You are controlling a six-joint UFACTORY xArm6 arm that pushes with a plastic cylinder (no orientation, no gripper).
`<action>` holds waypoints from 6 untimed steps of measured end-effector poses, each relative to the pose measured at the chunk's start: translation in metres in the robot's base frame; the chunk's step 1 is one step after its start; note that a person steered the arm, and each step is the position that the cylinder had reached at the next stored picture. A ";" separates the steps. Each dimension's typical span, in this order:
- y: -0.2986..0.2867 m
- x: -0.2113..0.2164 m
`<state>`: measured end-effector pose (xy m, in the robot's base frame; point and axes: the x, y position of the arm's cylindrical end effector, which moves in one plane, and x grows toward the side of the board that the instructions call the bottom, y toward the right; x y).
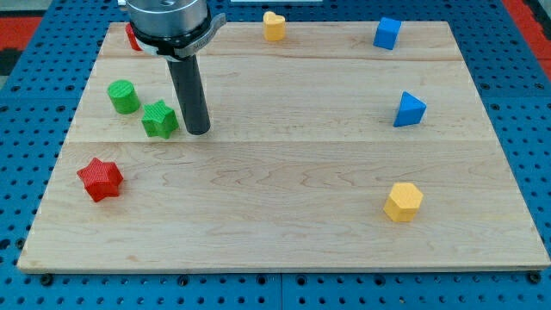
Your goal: Push the green circle into the green star
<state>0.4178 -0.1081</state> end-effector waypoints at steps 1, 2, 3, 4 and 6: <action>0.000 -0.043; -0.019 -0.095; -0.093 -0.112; -0.136 -0.133; -0.186 -0.117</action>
